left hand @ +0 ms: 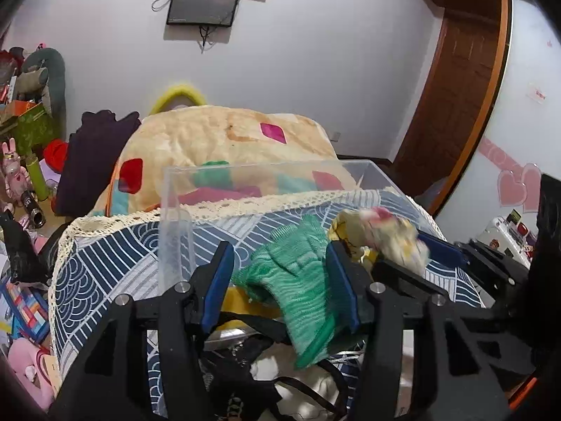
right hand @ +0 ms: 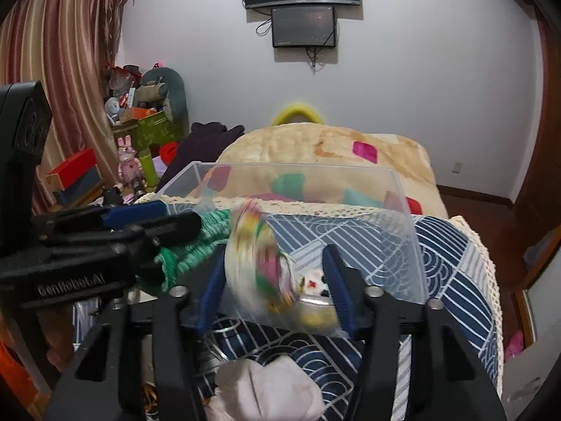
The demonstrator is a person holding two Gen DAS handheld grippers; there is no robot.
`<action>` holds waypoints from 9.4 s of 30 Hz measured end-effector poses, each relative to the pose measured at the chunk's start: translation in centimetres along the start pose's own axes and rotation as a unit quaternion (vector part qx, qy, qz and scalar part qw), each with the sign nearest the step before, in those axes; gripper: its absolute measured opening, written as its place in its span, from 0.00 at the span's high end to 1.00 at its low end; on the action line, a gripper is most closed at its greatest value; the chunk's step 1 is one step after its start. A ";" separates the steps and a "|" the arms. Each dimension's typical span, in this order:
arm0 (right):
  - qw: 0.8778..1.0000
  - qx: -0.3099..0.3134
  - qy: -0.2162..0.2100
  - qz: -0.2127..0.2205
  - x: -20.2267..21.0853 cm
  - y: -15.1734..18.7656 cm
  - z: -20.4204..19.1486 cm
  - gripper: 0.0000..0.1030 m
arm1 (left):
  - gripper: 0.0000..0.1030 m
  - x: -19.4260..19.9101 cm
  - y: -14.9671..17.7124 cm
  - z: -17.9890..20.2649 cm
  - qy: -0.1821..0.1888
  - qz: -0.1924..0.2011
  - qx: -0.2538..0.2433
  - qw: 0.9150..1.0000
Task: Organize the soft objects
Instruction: 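Place the glove into the box with the left tool while the right tool drops the scrunchie in, then grasp the black strap bag with the left tool while the right tool grasps the white cloth pouch, then lower the black bag into the box with the left tool while the right tool drops the pouch in, then grasp the clear bag of grey items with the left tool while the right tool grasps the braided bracelet, then place the clear bag into the box with the left tool while the right tool drops the bracelet in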
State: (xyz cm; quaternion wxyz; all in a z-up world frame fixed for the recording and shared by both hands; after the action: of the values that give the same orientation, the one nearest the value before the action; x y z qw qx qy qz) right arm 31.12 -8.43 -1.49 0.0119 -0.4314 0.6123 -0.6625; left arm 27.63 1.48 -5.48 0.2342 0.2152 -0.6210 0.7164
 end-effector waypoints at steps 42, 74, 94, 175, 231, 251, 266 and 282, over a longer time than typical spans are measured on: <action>1.000 -0.003 0.003 -0.020 3.1 8.3 -1.2 0.24 | 0.29 4.7 10.9 -0.8 -0.014 -0.012 -0.023 1.000; 0.996 -0.082 0.025 0.029 8.2 8.5 4.5 0.81 | 0.16 1.3 14.0 3.5 0.016 -0.074 -0.055 0.996; 0.998 -0.046 -0.009 0.053 8.7 5.2 0.7 0.81 | 0.77 6.6 10.9 2.6 0.043 -0.015 -0.018 0.999; 0.999 0.028 -0.006 0.035 4.4 0.4 -2.1 0.45 | 0.27 7.0 4.6 -2.1 -0.023 0.024 -0.043 0.999; 0.990 0.045 -0.093 -0.099 -3.7 6.5 -8.0 0.93 | 0.67 4.3 13.7 -4.8 -0.021 -0.049 -0.041 0.998; 0.990 0.018 -0.115 -0.084 -1.6 6.4 -7.9 0.53 | 0.67 7.6 10.3 -4.5 -0.038 0.010 -0.041 0.998; 0.987 0.051 -0.083 -0.126 -5.1 7.4 -8.7 0.94 | 0.67 7.6 10.8 -5.8 -0.034 0.010 -0.023 0.999; 0.999 0.008 -0.047 0.004 3.6 2.9 -3.2 0.94 | 0.67 8.0 4.3 -1.1 -0.004 0.076 -0.043 0.996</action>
State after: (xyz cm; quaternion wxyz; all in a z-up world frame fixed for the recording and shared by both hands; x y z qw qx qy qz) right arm 25.53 -8.47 -1.47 0.0466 -0.4596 0.6077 -0.6460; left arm 18.65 2.60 -4.20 0.1853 0.1598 -0.6666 0.7041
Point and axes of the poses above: each gripper's, at about its wrist camera, not at the fingertips, and x roughly against the way its jaws point, z to its right, y to its underside, the point moved 9 cm from there along -x, roughly the way its jaws point, and after that the axes turned 7 degrees about -y, right-handed, at the moved point
